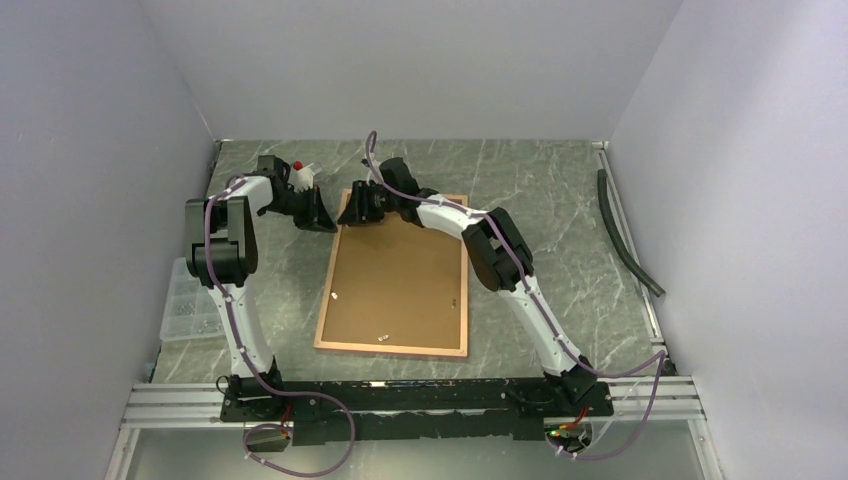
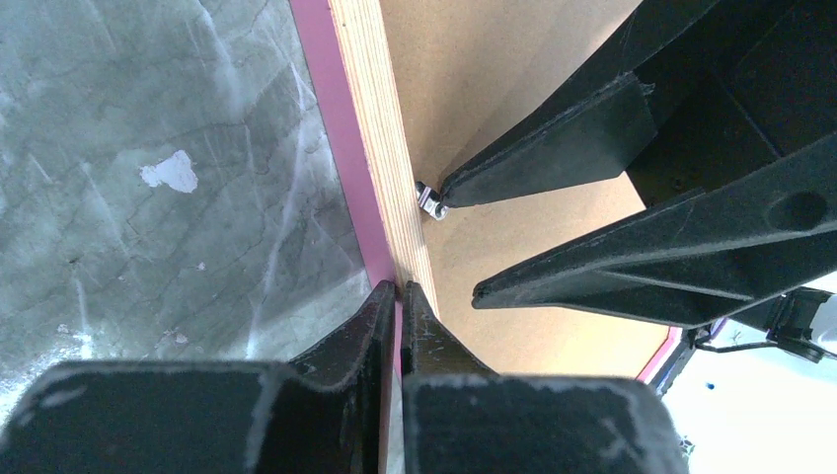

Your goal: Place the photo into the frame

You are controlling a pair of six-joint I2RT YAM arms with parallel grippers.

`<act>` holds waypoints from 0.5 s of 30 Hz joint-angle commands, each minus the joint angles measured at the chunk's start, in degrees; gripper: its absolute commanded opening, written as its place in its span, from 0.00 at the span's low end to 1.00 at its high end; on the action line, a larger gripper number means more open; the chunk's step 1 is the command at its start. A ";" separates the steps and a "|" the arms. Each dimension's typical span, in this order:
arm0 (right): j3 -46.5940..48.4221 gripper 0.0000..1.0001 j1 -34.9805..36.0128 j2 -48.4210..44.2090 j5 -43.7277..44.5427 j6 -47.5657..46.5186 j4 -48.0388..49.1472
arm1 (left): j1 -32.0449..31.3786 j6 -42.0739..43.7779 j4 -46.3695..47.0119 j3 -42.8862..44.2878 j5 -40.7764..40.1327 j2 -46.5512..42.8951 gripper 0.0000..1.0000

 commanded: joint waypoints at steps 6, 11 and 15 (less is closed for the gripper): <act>4.39 0.41 2.74 4.08 -8.38 -3.60 -1.14 | -1.05 0.73 -0.17 -1.66 -1.54 1.00 0.07; 7.47 0.41 3.41 5.69 -11.43 -4.93 -1.98 | -1.05 0.75 0.01 -1.69 -1.45 1.31 0.07; 8.92 0.40 3.75 6.74 -12.52 -5.35 -2.25 | -1.05 0.79 -0.22 -1.64 -1.38 1.49 0.07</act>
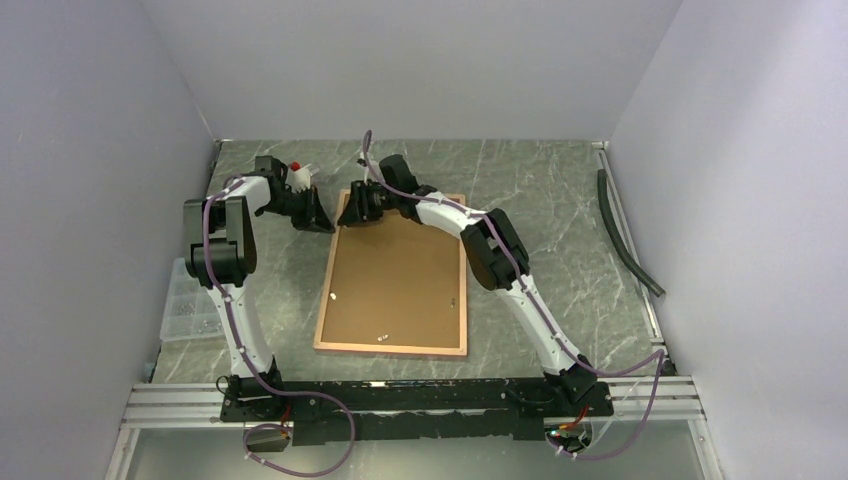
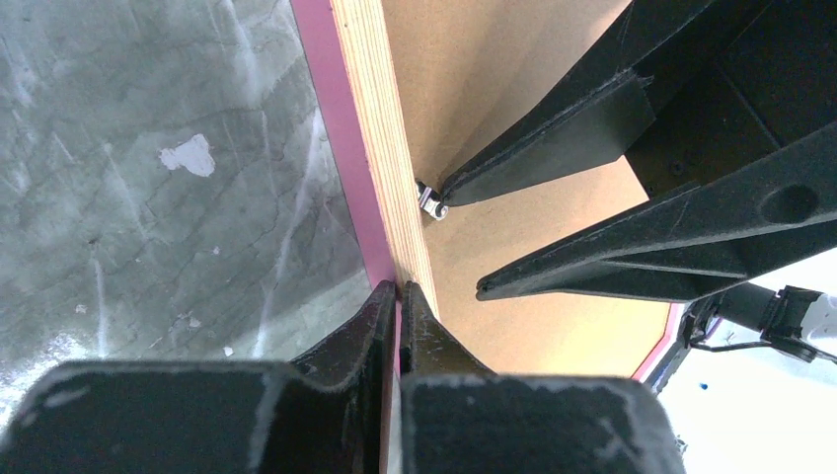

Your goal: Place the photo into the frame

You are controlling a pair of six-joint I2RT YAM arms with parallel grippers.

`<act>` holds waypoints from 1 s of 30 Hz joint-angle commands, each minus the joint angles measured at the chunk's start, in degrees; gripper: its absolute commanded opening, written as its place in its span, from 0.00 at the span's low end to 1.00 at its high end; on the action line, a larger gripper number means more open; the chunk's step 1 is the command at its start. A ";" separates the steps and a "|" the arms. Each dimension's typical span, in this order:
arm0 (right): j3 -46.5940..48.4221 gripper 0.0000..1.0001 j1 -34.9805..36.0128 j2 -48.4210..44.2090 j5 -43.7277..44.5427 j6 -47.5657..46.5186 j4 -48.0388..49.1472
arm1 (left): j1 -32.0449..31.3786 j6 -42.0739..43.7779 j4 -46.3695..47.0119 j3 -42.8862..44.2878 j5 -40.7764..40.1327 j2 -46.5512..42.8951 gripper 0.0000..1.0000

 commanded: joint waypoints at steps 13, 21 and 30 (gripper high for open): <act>-26.50 0.57 2.72 -22.08 5.17 -3.50 12.92 | 0.28 1.51 -4.28 2.74 0.54 -0.12 0.14; -39.12 0.53 6.08 -27.52 -1.21 -7.15 17.05 | 2.12 5.81 -11.29 2.43 1.63 -1.92 0.25; -39.18 0.38 10.60 -26.44 -1.80 -13.85 13.75 | 2.09 13.04 -17.71 -4.97 -0.04 -6.69 0.24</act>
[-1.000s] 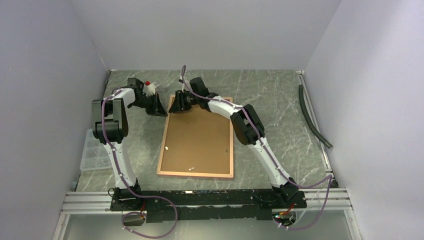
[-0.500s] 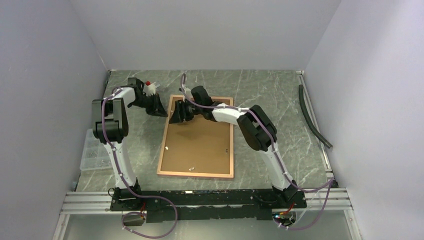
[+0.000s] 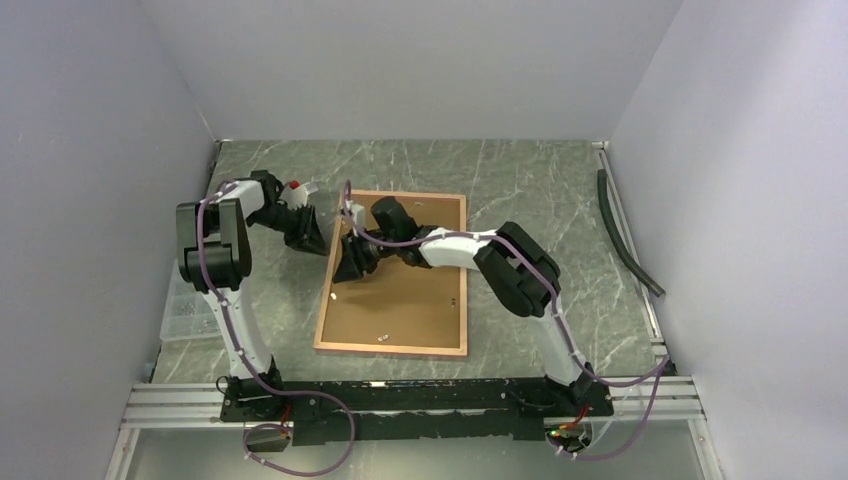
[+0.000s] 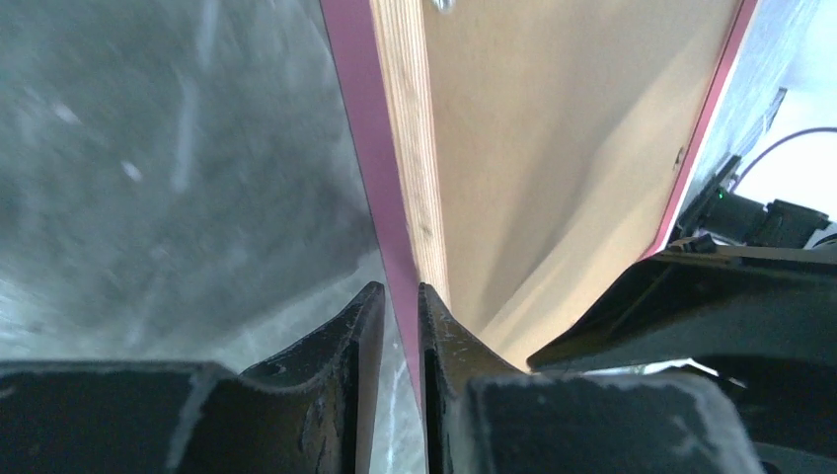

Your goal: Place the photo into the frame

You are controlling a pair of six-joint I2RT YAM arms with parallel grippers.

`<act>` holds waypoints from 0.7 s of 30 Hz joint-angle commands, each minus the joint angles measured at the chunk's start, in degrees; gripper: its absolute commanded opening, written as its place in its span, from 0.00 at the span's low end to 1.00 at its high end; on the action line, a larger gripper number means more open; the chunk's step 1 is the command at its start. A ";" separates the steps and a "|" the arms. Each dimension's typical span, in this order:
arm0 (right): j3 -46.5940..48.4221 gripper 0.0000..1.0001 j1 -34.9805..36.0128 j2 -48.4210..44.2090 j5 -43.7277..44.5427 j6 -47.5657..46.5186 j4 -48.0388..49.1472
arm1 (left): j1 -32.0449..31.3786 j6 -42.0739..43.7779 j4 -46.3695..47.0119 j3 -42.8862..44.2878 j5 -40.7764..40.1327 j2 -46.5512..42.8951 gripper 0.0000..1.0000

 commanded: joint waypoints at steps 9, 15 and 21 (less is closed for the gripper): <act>3.24 0.26 2.61 2.38 -1.46 -4.26 -0.65 | -0.62 3.62 -2.03 -5.63 0.63 -4.69 0.21; 7.44 0.30 4.89 6.09 0.22 -6.62 -5.59 | -1.16 3.65 -1.25 -6.10 0.62 -4.44 0.18; 9.72 0.30 5.62 7.80 4.59 -8.06 -10.33 | -1.29 3.78 -0.77 -6.40 0.85 -4.58 0.17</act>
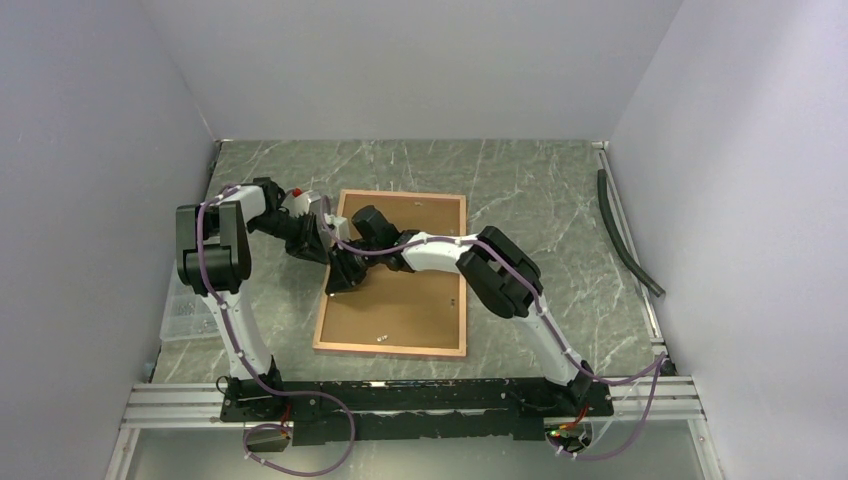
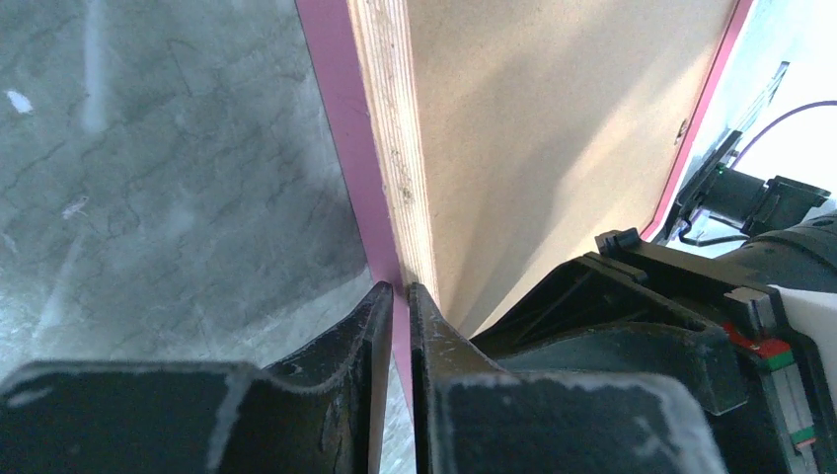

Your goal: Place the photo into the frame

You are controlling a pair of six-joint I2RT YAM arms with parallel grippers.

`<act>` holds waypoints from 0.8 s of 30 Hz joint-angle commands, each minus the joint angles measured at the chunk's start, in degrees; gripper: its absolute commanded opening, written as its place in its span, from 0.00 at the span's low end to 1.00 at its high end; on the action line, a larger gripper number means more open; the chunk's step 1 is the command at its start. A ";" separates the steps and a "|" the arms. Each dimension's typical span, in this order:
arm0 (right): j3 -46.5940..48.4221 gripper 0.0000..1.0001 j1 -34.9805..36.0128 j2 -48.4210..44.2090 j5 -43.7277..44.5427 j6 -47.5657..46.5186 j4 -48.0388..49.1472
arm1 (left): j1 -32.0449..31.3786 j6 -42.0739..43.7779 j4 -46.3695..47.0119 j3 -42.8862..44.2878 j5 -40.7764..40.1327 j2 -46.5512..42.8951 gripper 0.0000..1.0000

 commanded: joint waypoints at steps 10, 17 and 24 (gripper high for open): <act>-0.56 0.30 1.64 0.69 9.14 -5.67 -7.44 | -0.85 1.98 1.46 -1.37 1.28 -1.80 0.15; 0.17 0.28 2.92 1.19 5.28 -6.68 -7.11 | -2.02 1.43 3.04 -1.35 0.57 -0.51 0.13; 0.64 0.26 3.86 0.87 -0.53 -7.31 -6.37 | -3.26 -0.04 4.70 -0.26 0.75 1.68 0.12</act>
